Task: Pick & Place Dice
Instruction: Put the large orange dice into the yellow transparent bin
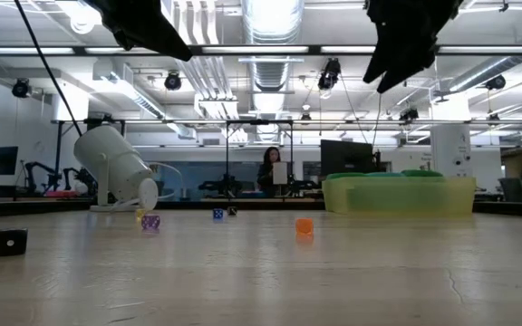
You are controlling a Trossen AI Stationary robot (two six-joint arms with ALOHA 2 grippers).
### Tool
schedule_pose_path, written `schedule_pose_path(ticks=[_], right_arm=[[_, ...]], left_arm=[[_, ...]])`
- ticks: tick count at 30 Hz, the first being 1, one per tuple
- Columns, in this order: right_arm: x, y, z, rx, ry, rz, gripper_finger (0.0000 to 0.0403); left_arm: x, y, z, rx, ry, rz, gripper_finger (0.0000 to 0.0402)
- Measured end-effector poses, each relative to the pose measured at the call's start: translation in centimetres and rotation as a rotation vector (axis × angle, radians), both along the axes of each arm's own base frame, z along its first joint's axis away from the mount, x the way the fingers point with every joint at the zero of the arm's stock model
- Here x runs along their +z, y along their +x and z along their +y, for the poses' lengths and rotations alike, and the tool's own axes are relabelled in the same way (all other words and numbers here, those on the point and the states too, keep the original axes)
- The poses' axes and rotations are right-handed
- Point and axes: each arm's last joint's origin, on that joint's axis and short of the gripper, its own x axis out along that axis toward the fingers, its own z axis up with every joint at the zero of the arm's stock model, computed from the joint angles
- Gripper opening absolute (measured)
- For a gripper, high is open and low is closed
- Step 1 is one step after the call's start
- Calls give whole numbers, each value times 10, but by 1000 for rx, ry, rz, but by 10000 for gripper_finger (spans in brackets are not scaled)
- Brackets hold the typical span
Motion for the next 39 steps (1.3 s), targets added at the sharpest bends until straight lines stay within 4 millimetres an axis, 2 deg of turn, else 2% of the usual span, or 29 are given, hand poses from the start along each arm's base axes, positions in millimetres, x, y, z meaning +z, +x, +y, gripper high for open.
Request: schedule_pose_path(ticks=[10, 14, 18, 23, 28, 35, 39], right_arm=[[0, 2, 42, 189, 5, -27, 400], [0, 1, 50, 224, 5, -28, 400], [0, 1, 53, 238, 5, -28, 400], [0, 1, 52, 237, 4, -28, 400], [0, 1, 52, 240, 3, -27, 400], [-1, 1, 52, 238, 3, -24, 400], [-5, 0, 52, 243, -1, -8, 400]], left_arm=[[1, 1, 0, -23, 24, 0, 12], [-2, -2, -10, -183, -61, 69, 12], [-4, -8, -27, -329, -169, 109, 12], [-1, -26, -49, -412, -275, 206, 12], [-1, -44, -70, -438, -331, 261, 12], [-5, -68, -96, -396, -597, 375, 12], [-5, -79, -106, -382, -668, 403, 12]])
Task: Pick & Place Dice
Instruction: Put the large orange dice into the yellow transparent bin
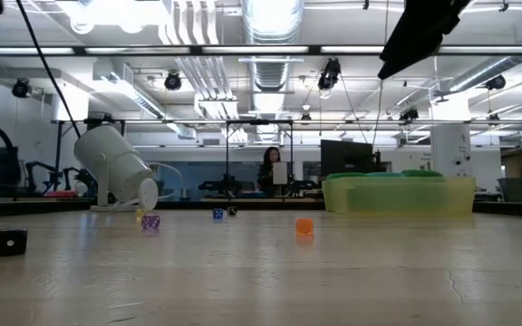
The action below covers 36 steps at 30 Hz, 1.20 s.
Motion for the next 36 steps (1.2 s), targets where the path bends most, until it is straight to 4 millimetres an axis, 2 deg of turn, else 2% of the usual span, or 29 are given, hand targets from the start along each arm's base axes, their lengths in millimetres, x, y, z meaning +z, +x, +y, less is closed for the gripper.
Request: schedule_pose_path(ticks=[5, 9, 18, 21, 27, 36], right_arm=[[-1, 0, 0, 6, -6, 7, 400], [-1, 0, 0, 1, -1, 3, 400], [-1, 1, 0, -3, 5, -13, 400], [0, 1, 0, -2, 5, -17, 400], [0, 1, 0, 0, 4, -16, 400], [0, 1, 0, 2, 2, -15, 400]], left_arm=[[-1, -3, -3, 41, -37, 29, 12], [-9, -8, -9, 20, -53, 115, 12], [-64, -4, -37, -52, -69, 521, 12], [-81, 0, -45, -77, -81, 589, 12], [-96, 12, -59, -91, -118, 521, 12], [-98, 17, -58, -44, -59, 407, 12]])
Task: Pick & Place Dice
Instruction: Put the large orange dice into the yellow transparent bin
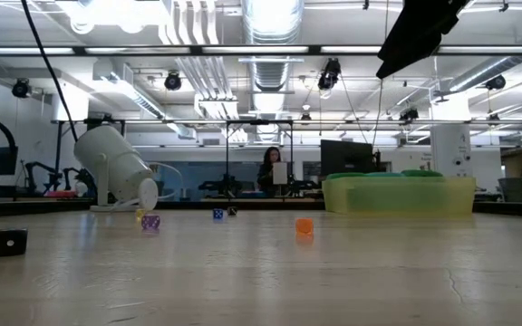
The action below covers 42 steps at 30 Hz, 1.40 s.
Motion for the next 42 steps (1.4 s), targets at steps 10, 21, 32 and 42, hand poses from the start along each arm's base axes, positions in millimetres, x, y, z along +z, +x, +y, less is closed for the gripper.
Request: schedule_pose_path(ticks=[10, 21, 32, 42], right_arm=[[0, 0, 0, -2, 3, 0, 400], [0, 0, 0, -2, 3, 1, 400], [-1, 0, 0, 0, 5, 2, 400], [0, 0, 0, -3, 7, 0, 400]], left_arm=[[36, 6, -14, -72, -118, -90, 12], [40, 17, -18, -38, -10, -226, 12], [12, 24, -20, -46, 53, -131, 12], [-1, 17, 10, 44, 358, -28, 12]])
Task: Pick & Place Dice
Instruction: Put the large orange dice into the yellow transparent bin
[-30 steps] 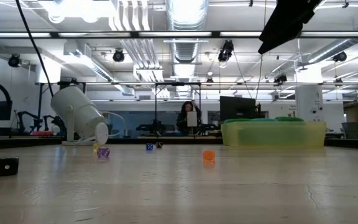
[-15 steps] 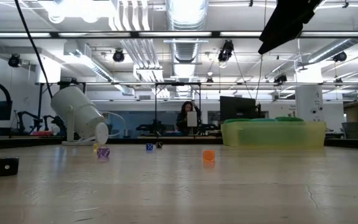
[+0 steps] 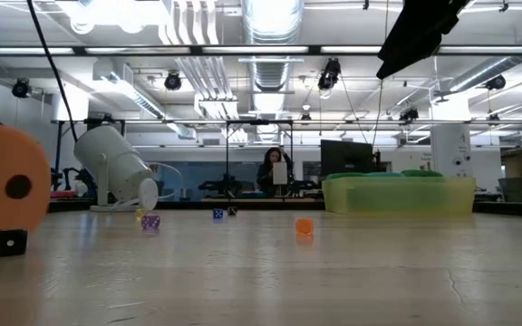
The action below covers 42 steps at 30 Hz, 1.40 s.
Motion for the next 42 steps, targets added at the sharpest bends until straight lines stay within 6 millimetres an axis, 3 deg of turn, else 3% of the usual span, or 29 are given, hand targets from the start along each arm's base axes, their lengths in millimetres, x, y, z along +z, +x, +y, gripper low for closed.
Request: schedule_pose_path(ticks=[5, 15, 22, 42], right_arm=[[0, 0, 0, 0, 0, -1, 400], [0, 0, 0, 0, 0, -1, 400], [0, 0, 0, 0, 0, -3, 400], [0, 0, 0, -1, -1, -6, 400]], left_arm=[[0, -4, 24, 45, 179, 114, 12], [2, 17, 55, 29, 333, 59, 12], [2, 35, 75, 88, 357, 34, 12], [7, 92, 100, -138, 298, -280, 12]])
